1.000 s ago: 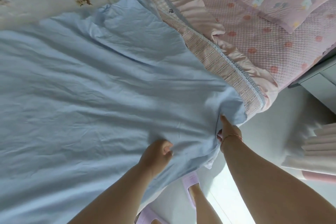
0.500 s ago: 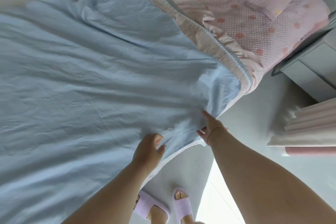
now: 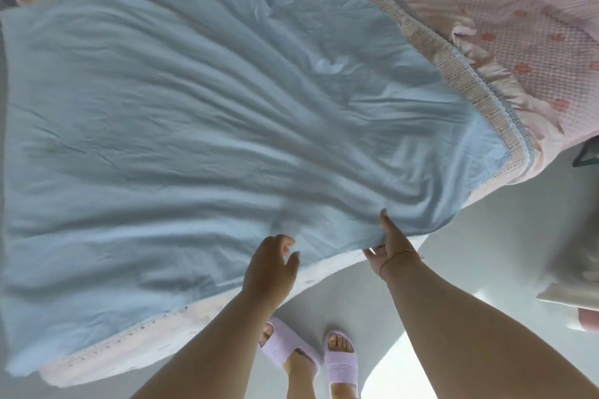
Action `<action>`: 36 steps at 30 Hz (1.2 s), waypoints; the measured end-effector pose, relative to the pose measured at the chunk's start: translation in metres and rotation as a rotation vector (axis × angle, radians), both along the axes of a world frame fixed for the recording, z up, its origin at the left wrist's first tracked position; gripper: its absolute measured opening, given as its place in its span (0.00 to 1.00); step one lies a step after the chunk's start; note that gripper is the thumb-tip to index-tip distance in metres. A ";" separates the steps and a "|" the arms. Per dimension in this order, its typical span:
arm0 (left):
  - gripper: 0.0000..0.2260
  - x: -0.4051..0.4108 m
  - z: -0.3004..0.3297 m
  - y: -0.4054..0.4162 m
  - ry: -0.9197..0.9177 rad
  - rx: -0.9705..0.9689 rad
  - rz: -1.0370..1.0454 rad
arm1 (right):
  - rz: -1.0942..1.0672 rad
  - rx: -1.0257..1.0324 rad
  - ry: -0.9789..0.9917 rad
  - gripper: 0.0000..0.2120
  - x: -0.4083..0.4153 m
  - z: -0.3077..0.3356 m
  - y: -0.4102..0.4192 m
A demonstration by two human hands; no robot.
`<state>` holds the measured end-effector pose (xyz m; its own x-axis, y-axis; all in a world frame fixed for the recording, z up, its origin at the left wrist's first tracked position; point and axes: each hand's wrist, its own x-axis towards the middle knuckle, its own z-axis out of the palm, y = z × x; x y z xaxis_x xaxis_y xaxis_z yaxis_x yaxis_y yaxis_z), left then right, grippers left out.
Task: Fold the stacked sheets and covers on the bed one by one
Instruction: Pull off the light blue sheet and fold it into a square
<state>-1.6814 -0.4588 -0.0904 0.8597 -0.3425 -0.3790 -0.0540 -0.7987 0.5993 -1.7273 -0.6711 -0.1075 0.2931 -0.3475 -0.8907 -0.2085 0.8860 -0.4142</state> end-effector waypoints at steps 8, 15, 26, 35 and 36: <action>0.12 -0.010 0.004 0.095 -0.012 0.010 0.183 | 0.246 0.061 0.039 0.23 0.016 -0.007 0.105; 0.10 -0.007 0.006 0.213 -0.041 0.025 0.327 | -0.105 0.024 -0.034 0.14 0.001 -0.023 0.170; 0.12 -0.001 0.008 0.405 0.027 0.055 0.355 | 0.397 0.087 -0.085 0.12 0.050 0.018 0.433; 0.13 0.016 0.012 0.492 0.162 0.003 0.477 | 0.735 -0.029 0.128 0.20 0.044 0.017 0.563; 0.13 0.016 0.013 0.498 0.183 -0.001 0.490 | 0.714 -0.021 0.117 0.20 0.041 0.015 0.571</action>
